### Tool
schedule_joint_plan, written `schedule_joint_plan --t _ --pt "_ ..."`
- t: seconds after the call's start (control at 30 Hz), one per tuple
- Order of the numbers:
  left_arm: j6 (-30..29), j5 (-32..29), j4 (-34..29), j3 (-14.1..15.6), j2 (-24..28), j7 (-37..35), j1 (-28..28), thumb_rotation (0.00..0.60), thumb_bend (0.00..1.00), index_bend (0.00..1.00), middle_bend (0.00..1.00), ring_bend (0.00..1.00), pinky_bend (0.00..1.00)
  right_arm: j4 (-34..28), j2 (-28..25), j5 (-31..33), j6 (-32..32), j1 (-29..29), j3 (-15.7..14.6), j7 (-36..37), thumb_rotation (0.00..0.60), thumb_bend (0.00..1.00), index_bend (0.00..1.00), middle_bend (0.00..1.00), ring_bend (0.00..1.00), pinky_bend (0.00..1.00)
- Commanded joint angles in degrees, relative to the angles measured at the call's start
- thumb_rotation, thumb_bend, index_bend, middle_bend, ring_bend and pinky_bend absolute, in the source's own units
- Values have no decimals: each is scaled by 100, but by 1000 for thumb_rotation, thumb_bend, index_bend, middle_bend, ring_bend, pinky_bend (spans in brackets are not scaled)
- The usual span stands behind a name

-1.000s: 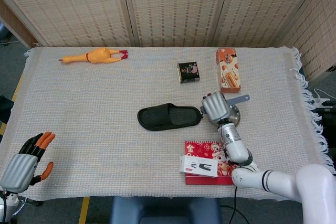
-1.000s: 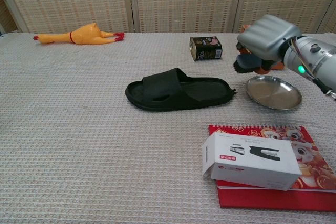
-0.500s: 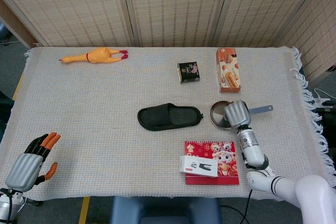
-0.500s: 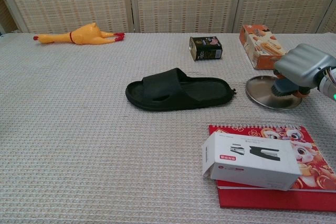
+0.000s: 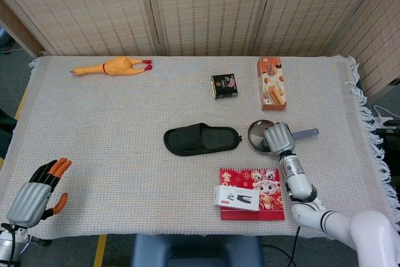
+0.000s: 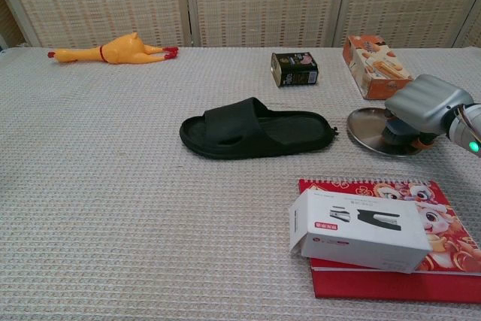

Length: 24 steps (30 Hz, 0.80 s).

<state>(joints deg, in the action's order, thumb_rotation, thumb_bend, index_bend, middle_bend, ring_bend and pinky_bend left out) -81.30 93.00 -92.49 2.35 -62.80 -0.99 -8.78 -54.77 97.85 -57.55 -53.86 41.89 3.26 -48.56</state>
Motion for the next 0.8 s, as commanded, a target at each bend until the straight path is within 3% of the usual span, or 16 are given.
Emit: schedule_joint_plan --t 0.03,0.13,0.53,0.7,0.8 --pt "-7 1 -8 1 4 5 3 600 489 0 0 0 99 -220 -168 71 67 -28 70 -49 600 310 67 217 277 668" --pt "-15 2 -6 0 1 6 5 600 488 0 0 0 101 -428 -304 112 64 -42 117 -86 600 310 3 179 230 648" --pt "7 -48 -20 -10 -16 73 5 600 487 0 0 0 106 -1396 -982 415 223 -141 223 46 600 306 0 119 164 555" --pt "43 -5 -86 36 19 21 -2 600 489 0 0 0 107 -2030 -1462 537 419 -270 295 640 600 245 0 85 115 495" --pt "16 15 -89 39 35 25 6 600 488 0 0 0 107 -2469 -1789 244 204 -513 329 1297 600 216 0 59 81 432"
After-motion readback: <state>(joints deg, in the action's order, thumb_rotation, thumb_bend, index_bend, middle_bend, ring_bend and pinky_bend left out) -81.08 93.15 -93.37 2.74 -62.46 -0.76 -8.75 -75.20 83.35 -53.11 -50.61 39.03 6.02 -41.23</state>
